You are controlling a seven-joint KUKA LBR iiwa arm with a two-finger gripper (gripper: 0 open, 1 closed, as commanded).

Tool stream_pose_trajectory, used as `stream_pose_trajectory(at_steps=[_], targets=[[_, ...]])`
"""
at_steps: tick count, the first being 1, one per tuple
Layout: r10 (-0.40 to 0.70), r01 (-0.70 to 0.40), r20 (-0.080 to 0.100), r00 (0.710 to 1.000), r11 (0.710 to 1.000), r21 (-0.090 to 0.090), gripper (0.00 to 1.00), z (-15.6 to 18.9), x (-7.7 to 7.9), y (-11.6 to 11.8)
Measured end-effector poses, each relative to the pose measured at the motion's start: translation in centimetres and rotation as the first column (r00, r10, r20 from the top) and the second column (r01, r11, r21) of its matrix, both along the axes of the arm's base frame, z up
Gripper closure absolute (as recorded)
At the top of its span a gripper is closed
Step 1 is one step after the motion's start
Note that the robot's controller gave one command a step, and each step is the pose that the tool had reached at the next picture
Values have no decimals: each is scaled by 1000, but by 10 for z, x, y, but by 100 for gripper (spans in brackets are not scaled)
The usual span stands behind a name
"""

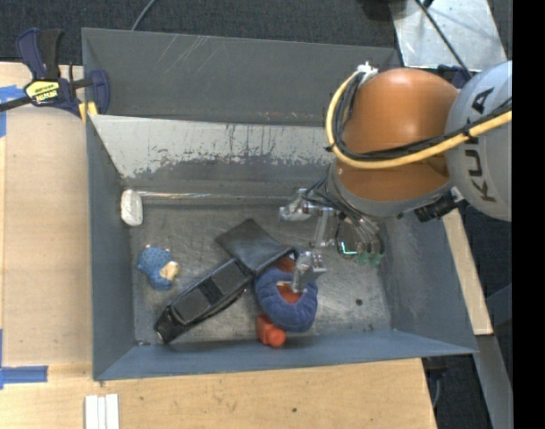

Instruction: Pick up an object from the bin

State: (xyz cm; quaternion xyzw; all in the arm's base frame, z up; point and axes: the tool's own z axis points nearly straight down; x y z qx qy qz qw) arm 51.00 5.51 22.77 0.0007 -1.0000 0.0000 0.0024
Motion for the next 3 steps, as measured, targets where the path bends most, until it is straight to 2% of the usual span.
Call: stream_pose_trajectory(at_steps=[1, 2, 3], targets=[[-49, 49, 8, 999, 999, 3, 0, -147, 38, 1], [-49, 49, 13, 999, 999, 3, 100, -143, 39, 2], [-23, 23, 15, 1000, 1000, 1, 100, -5, 33, 1]])
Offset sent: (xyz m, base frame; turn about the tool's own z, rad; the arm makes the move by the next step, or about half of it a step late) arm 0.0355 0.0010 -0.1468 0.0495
